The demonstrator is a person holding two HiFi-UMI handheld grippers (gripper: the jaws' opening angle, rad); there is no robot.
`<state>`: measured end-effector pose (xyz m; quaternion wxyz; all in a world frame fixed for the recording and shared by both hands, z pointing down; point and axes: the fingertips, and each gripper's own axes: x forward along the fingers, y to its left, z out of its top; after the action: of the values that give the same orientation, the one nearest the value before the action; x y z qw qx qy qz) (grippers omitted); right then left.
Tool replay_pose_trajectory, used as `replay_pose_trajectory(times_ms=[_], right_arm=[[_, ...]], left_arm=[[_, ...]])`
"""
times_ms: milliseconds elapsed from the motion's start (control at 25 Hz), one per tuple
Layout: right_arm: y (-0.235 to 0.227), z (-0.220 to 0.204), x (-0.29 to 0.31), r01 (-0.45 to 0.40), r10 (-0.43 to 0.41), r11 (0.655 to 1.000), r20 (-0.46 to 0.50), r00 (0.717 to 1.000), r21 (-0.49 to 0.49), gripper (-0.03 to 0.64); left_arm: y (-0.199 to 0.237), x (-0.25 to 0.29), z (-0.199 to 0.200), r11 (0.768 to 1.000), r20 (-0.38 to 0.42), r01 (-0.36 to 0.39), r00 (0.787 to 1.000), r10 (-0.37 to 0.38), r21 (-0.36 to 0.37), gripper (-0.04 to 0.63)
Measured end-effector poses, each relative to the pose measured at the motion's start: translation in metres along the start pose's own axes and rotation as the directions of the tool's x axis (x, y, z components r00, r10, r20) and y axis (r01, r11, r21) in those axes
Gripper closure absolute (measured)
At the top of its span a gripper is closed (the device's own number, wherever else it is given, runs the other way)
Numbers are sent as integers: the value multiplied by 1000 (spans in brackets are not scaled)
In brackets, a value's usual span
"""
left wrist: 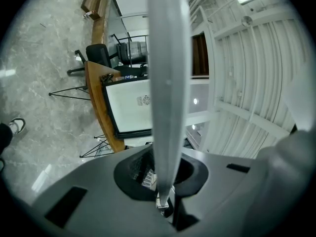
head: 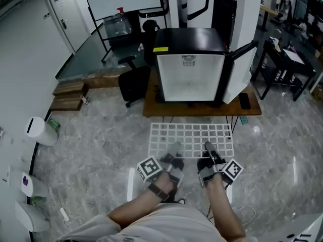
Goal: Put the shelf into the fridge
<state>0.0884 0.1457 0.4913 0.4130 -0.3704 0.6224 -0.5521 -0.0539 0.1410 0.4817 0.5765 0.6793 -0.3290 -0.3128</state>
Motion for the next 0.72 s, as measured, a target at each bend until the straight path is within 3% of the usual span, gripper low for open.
replay_pose_trajectory(times_ms=[400,720], right_arm=[[-16,42,78,22,-22,999,16,1000,-28,572],[-41,73,170,45,-43,998,32,999,-39,571]], left_arm=[[21,80,44,1000,-37,15,999,-16,-20,568],[42,159,106,999,-72,32,997,-35,-38,568]])
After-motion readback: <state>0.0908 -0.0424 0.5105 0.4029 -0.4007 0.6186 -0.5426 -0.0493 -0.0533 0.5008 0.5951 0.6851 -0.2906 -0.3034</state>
